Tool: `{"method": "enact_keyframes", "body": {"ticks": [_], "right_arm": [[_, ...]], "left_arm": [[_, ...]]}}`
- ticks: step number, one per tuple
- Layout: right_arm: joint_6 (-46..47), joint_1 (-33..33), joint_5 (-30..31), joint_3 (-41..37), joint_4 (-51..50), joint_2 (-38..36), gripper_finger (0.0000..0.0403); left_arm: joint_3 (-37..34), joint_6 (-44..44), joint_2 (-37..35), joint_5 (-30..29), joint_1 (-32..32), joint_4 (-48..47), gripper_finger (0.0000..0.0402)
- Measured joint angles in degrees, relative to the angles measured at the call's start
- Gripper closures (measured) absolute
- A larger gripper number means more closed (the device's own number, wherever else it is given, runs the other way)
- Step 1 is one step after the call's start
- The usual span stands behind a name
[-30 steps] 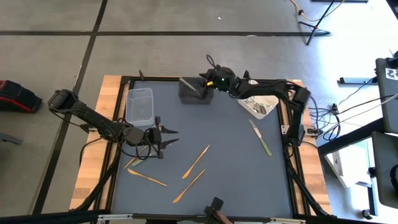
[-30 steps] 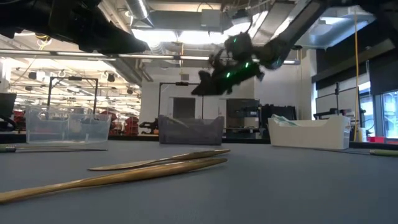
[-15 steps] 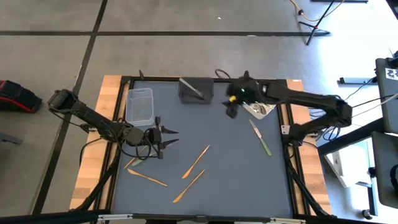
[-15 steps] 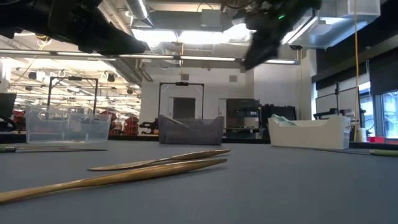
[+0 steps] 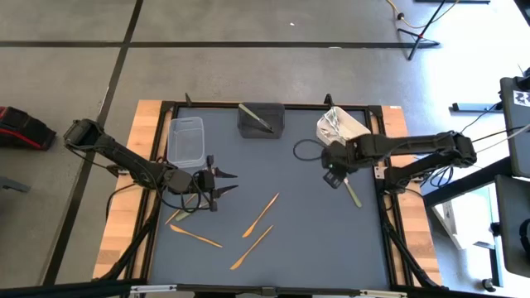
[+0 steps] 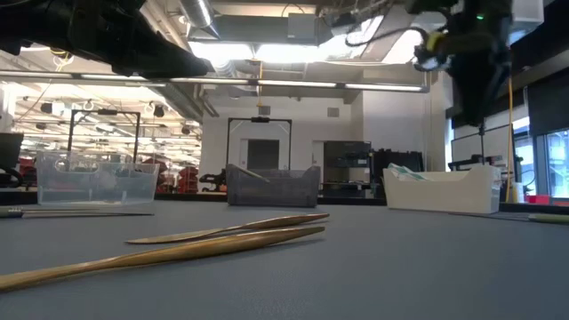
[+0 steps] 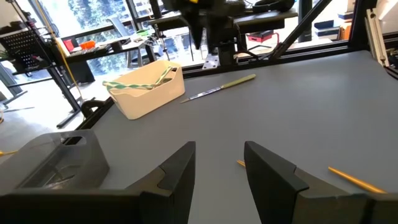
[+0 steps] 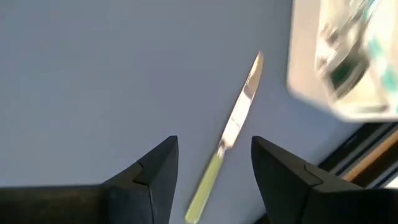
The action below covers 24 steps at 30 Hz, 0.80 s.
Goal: Sort silverware by color (type)
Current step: Put the right green knife into the gray transparent bin
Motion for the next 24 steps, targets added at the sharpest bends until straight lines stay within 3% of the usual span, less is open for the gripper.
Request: {"method": "enact_keyframes", "body": {"ticks": [8, 17, 24], "right_arm": [[6.72, 1.57, -5.17, -8.93, 0.31, 0.04, 0.0213], [8.05, 1.53, -7.95, -16.07, 6.47, 0.04, 0.0213], [8.03, -0.77, -9.34, -20.17, 9.24, 0.04, 0.0250]], "left_arm": [[0.00, -0.02, 0.00, 0.02, -0.04, -0.26, 0.0269], [0.00, -0.02, 0.00, 0.02, -0.04, -0.49, 0.0269], [0.00, -0.02, 0.00, 0.02, -0.04, -0.50, 0.0269]]}}
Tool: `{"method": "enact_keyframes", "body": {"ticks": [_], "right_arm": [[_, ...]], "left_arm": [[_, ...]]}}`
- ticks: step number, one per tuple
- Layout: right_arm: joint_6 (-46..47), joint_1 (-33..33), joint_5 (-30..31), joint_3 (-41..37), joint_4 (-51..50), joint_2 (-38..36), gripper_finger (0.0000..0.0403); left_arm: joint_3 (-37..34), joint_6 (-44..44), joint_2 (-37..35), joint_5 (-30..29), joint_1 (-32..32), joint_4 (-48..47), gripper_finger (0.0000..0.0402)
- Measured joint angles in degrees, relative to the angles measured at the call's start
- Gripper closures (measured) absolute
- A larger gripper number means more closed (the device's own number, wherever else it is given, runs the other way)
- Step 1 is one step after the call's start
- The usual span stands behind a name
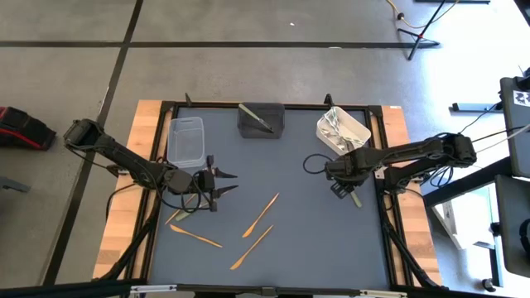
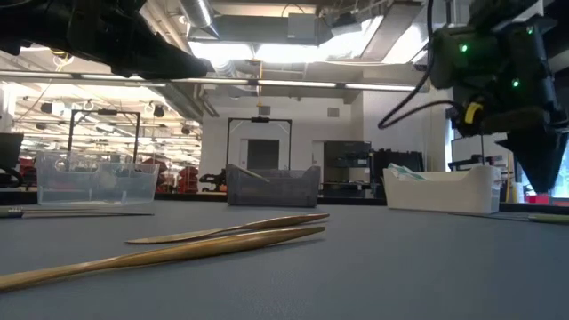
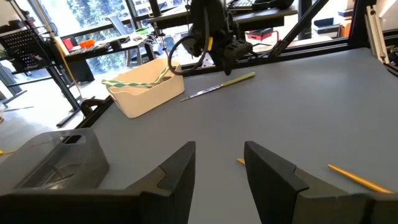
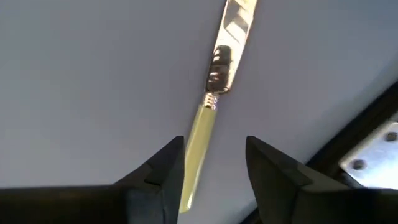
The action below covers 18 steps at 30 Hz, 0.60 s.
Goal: Sort silverware by color (type)
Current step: Put the right green knife into the gray transparent bin
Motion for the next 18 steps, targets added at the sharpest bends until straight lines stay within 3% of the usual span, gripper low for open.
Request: {"method": "enact_keyframes", "body": {"ticks": [7, 18], "right_arm": [[-2.62, -3.87, -4.63, -5.31, 7.25, 0.00, 0.0282], [-2.71, -4.58, -6.16, -10.32, 12.13, -0.12, 0.0286]], "left_arm": [[0.00, -0.02, 0.00, 0.00, -0.02, -0.04, 0.0269], [0.00, -0.02, 0.00, 0.00, -0.02, -0.04, 0.0269]]}}
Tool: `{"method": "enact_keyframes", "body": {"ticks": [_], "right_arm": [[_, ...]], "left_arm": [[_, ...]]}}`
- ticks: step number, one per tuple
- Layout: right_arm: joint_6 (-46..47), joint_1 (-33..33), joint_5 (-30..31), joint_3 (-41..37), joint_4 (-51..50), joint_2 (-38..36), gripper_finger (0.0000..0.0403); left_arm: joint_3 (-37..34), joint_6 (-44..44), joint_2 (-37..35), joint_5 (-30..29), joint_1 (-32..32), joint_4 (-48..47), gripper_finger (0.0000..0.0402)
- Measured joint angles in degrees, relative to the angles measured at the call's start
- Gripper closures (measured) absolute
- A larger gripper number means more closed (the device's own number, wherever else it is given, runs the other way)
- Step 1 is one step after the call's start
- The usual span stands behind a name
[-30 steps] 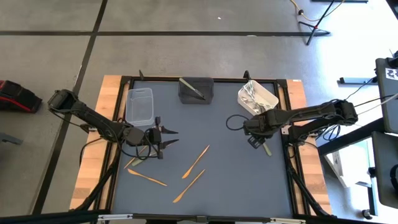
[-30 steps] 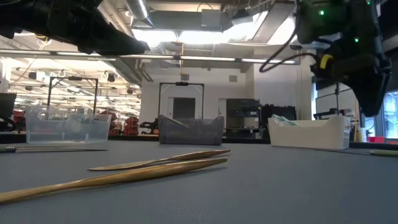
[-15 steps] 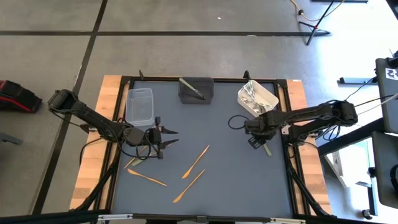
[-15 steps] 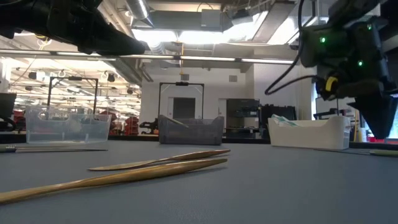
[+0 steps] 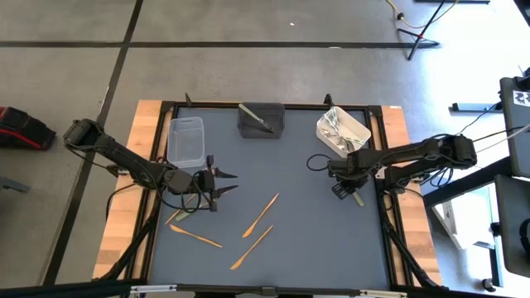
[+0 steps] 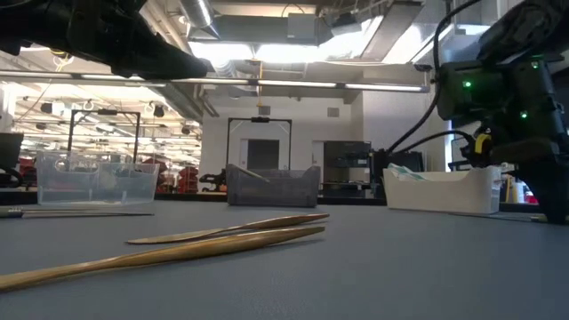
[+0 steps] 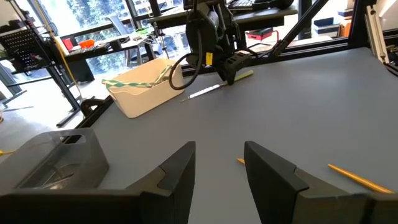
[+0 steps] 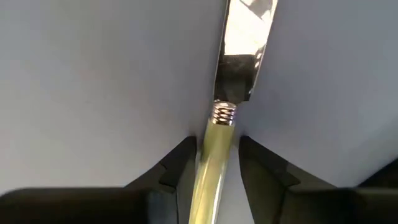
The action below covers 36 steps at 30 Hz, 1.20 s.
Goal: Sort silverware by color (type)
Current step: Put the right green knife into the gray transparent bin
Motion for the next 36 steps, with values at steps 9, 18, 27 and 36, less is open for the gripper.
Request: {"method": "enact_keyframes", "body": {"ticks": [9, 18, 27, 36], "right_arm": [[-1.79, 0.00, -1.09, -0.98, 0.86, -0.01, 0.0366], [-5.37, 0.20, -0.01, 0.96, -0.30, 0.22, 0.0377], [-14.23, 0.17, 7.10, 11.35, 3.71, 0.27, 0.0385], [-30.95, -0.50, 18.22, 17.53, 24.69, 0.23, 0.0382]], "left_arm": [[0.00, 0.00, 0.00, 0.00, 0.00, 0.00, 0.0269], [0.00, 0.00, 0.00, -0.02, 0.00, 0.00, 0.0269], [-0.02, 0.03, 0.00, -0.01, 0.01, 0.05, 0.0269], [0.00, 0.09, 0.00, -0.02, 0.01, 0.07, 0.0269]]}}
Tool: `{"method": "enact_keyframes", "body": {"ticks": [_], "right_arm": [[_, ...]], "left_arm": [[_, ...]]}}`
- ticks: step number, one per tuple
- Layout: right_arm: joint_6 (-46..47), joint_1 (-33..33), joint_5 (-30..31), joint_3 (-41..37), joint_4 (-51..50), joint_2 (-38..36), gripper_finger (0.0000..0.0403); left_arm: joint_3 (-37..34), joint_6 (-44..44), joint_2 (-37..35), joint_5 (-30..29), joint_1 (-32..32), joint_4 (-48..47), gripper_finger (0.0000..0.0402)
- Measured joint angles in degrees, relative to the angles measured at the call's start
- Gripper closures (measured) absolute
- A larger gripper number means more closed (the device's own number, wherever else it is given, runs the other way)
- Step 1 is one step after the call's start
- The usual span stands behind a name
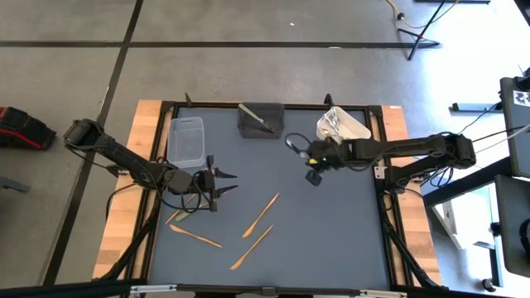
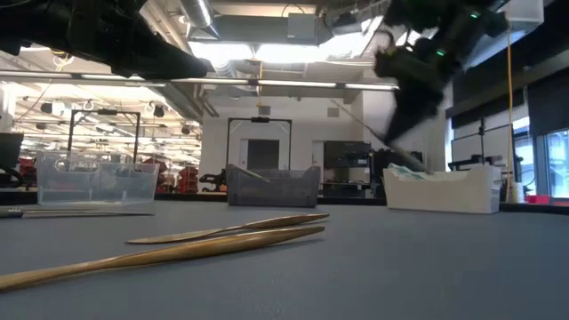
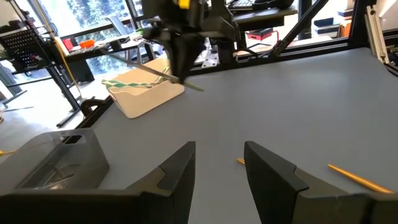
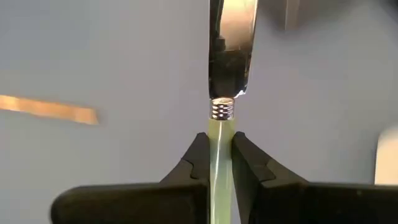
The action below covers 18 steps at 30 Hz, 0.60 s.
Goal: Sort silverware by color (type)
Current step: Put the right green knife into the gray transparent bin
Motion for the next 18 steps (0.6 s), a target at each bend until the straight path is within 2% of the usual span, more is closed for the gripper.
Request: {"method": "enact_keyframes", "body": {"ticks": [9, 18], "right_arm": [[-10.10, -6.80, 0.45, 0.32, 22.12, 0.98, 0.0380], [-15.61, -13.66, -0.65, 0.32, 42.26, 7.84, 0.0380]], "left_arm": [[-0.01, 0.03, 0.00, 0.00, -0.01, 0.04, 0.0269], [-0.02, 0.04, 0.00, 0.00, 0.01, 0.48, 0.0269]]}}
